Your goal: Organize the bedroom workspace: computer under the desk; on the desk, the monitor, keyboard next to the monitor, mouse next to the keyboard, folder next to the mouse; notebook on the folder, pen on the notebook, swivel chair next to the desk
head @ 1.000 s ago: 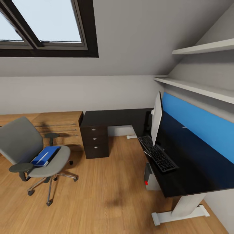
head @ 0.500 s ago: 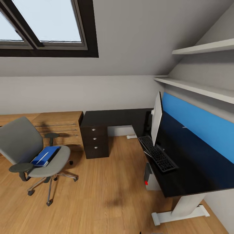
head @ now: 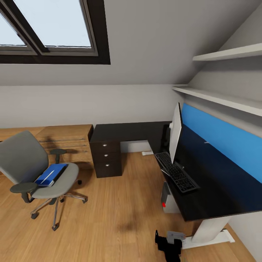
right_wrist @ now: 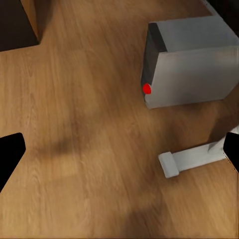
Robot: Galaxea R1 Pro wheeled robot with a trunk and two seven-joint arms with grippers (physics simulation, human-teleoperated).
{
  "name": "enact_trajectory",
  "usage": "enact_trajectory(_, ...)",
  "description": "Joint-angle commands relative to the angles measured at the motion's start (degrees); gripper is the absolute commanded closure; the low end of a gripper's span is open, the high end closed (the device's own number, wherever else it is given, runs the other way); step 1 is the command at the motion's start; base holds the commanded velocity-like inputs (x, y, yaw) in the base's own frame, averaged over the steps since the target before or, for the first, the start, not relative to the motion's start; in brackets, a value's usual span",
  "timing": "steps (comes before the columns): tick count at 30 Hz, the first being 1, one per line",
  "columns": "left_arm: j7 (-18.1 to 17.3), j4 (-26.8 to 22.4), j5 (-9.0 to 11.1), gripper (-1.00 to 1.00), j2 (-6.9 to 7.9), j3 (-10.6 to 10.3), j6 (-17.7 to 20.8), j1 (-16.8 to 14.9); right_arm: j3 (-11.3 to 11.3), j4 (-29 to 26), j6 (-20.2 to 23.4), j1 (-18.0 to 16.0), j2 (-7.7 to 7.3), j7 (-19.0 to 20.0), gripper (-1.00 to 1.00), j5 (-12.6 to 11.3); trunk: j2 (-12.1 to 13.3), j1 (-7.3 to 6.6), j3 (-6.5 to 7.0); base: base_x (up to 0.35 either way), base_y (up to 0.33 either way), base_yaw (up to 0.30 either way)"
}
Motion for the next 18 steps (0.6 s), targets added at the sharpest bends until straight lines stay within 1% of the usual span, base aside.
enact_trajectory(1, 0.15, 0.04, 0.16, -1.0, 0.08, -0.1, -0.19, -0.05, -0.33, -1.23, 1.85, -0.47, 0.05, -0.19, -1.0, 0.58, -0.12, 0.03, -0.13, 0.0, 0.0, 0.0)
enact_trajectory(5, 0.2, 0.04, 0.16, -1.0, 0.31, -0.1, -0.19, -0.05, -0.33, -5.85, 8.51, -2.39, 0.05, -0.14, -1.0, 0.53, -0.12, 0.03, -0.13, 0.0, 0.0, 0.0)
enact_trajectory(6, 0.21, 0.04, 0.16, -1.0, 0.37, -0.1, -0.19, -0.05, -0.3, -7.75, 10.97, -3.41, 0.05, -0.13, -1.0, 0.49, -0.12, 0.03, -0.13, 0.0, 0.0, 0.0)
enact_trajectory(15, 0.22, 0.04, 0.16, -1.0, 0.46, -0.1, -0.26, -0.05, -0.25, -13.74, 19.44, -7.9, 0.05, -0.02, -1.0, 0.45, -0.12, 0.03, -0.13, 0.0, 0.0, 0.0)
enact_trajectory(16, 0.22, 0.04, 0.16, -1.0, 0.46, -0.1, -0.26, -0.05, -0.25, -14.87, 21.8, -8.75, 0.05, 0.1, -1.0, 0.45, -0.12, 0.03, -0.13, 0.0, 0.0, 0.0)
enact_trajectory(18, 0.23, 0.04, 0.16, -1.0, 0.47, -0.1, -0.27, -0.05, -0.25, -16.07, 24.47, -9.58, 0.05, 0.38, -1.0, 0.42, -0.12, 0.03, -0.13, 0.0, 0.0, 0.0)
